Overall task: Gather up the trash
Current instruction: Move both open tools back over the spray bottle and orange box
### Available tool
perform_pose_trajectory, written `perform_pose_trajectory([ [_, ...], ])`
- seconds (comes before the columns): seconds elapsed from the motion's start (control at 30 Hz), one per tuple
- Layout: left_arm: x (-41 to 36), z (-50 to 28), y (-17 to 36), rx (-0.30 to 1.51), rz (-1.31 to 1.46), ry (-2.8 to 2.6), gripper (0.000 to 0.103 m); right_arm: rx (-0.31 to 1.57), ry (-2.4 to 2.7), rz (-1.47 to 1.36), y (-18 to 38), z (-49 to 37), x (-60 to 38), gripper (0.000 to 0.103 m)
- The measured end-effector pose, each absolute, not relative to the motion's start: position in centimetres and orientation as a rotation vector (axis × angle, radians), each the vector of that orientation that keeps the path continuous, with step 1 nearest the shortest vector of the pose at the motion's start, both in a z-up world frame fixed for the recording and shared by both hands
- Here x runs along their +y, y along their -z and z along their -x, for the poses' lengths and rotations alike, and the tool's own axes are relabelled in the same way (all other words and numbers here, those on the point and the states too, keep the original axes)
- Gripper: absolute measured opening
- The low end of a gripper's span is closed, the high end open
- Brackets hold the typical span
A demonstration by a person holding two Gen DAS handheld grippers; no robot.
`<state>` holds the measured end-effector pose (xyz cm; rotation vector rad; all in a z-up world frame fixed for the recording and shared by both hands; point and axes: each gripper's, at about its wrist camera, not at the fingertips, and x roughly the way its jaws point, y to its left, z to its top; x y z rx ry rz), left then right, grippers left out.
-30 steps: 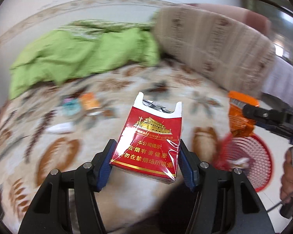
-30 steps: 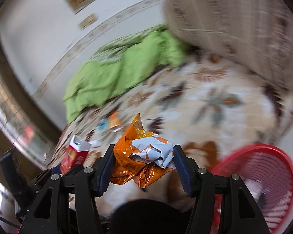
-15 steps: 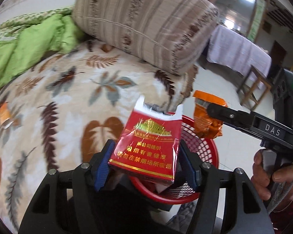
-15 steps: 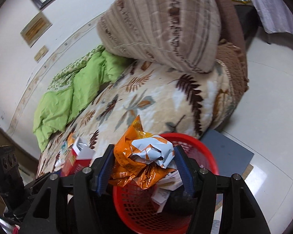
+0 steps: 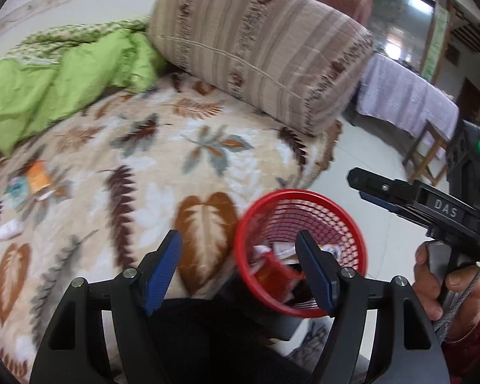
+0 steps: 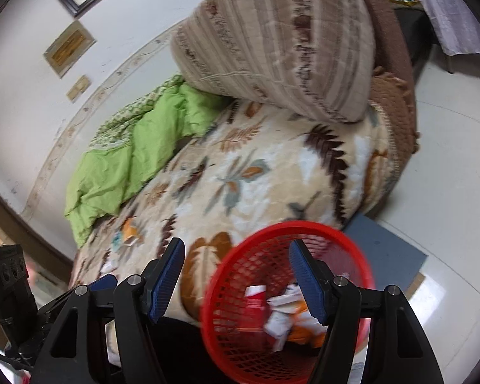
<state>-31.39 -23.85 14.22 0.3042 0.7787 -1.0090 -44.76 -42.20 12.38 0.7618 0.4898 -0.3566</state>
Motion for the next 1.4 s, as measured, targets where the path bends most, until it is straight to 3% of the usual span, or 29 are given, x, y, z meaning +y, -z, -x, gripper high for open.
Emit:
perform_pose_trajectory([
  [0.33,-14.2,28.3,-16.1,0.757,-0.219,0.786,0.072,0.54,0.151,-0.636,-14.8,39.4,-35.0,0.071],
  [0.83,-2.3,21.1,-14.8,0.842,0.004,0.506,0.072,0.64,-0.027,-0.428,-16.8,31.0,-26.1,0.071],
  [1.17,2.5,11.2,-11.2,0.95,0.162,0.316,0.072,0.748,-0.082,-0.345,-14.7,19.2,-23.3,0.071],
  [1.4,1.8,2.7,-8.0,1.045,0.293,0.214,0.072,0.774,-0.101,-0.447,-12.3,12.9,-23.1,0.071],
])
